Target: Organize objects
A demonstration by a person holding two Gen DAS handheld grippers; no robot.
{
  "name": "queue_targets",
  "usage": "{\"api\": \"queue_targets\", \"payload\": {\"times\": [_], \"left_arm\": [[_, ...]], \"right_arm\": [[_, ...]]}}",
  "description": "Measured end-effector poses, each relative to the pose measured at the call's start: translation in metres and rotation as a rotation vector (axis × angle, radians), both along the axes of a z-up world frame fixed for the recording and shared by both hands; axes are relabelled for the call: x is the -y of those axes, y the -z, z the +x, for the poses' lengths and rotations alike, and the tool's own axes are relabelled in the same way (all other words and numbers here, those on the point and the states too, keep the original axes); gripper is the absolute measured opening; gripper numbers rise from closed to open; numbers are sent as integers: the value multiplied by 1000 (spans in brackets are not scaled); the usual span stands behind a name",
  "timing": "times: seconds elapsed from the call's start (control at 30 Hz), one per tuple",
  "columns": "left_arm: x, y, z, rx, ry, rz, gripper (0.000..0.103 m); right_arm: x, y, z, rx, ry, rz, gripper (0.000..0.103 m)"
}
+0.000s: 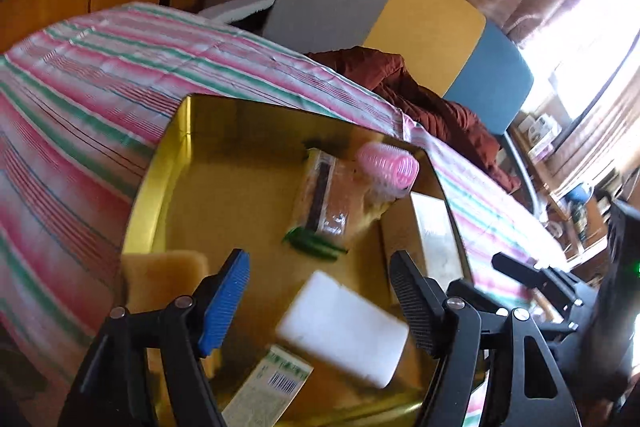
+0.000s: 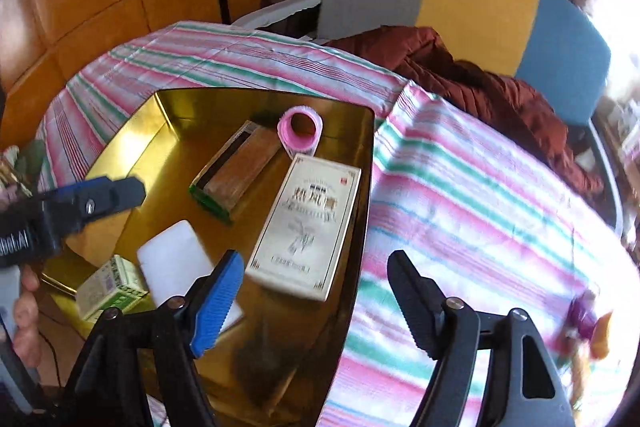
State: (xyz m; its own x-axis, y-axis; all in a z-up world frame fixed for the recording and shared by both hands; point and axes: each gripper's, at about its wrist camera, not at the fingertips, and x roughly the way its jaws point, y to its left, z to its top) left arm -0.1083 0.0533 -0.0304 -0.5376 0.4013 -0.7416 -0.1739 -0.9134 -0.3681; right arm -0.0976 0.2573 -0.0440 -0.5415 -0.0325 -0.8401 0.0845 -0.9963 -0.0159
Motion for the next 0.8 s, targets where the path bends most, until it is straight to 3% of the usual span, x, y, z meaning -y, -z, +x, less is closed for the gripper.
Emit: {"api": "queue_targets", "payload": {"times": [0.37, 0.53, 0.8], "left_arm": [[4, -19, 52, -151, 21, -135, 79], [4, -22, 68, -196, 28, -184, 81], [1, -10, 78, -189, 29, -204, 83]], "right_arm": [[9, -7, 42, -66, 76, -123, 83], [15, -8, 58, -83, 82, -133, 84], [8, -6, 78, -117, 102, -138, 87]]}}
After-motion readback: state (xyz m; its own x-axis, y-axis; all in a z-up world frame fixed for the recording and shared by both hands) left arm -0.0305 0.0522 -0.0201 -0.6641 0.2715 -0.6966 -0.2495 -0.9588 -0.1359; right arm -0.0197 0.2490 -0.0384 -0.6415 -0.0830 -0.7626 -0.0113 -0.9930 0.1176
